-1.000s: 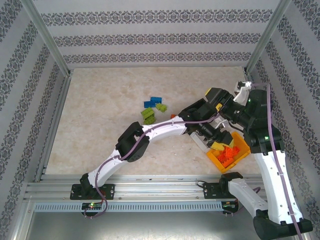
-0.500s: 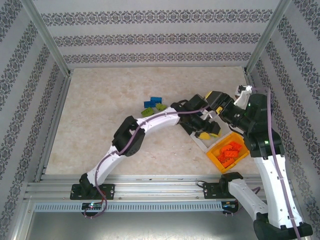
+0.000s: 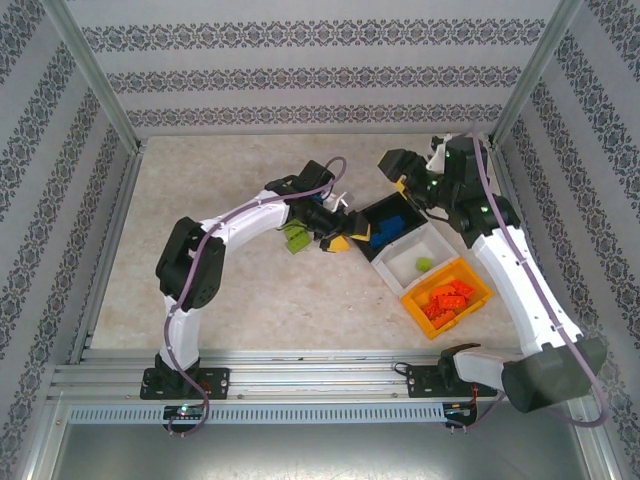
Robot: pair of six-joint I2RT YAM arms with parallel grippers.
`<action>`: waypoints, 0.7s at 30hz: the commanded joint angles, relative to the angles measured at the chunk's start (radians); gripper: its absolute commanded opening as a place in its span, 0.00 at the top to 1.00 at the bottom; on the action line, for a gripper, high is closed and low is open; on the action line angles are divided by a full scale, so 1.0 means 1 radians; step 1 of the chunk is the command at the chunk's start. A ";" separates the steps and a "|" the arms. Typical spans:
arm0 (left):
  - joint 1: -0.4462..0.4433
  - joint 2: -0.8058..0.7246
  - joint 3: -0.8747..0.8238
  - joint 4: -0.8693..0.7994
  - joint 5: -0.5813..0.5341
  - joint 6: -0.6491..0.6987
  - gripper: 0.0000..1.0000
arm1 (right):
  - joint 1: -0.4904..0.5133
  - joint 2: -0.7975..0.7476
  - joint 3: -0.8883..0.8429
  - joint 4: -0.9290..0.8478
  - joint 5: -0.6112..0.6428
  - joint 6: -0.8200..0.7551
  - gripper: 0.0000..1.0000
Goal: Sort the legos into containers by color
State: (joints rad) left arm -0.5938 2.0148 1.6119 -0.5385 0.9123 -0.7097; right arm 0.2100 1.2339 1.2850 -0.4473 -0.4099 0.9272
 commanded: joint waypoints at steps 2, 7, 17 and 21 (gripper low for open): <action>0.052 -0.086 -0.083 0.020 -0.036 0.037 0.26 | -0.059 -0.007 0.041 -0.239 0.095 -0.050 0.27; 0.128 -0.120 -0.179 0.044 -0.074 0.047 0.27 | -0.152 0.009 -0.016 -0.442 0.134 -0.042 0.27; 0.251 -0.148 -0.193 0.026 -0.175 0.053 0.27 | 0.032 0.441 0.301 -0.625 0.154 -0.353 0.28; 0.307 -0.192 -0.241 0.010 -0.199 0.051 0.27 | 0.127 0.682 0.591 -0.785 0.268 -0.554 0.28</action>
State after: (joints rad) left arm -0.3264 1.8839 1.3983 -0.5129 0.7540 -0.6807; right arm 0.2890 1.8256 1.7397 -1.0706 -0.2440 0.5713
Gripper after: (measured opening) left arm 0.729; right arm 0.719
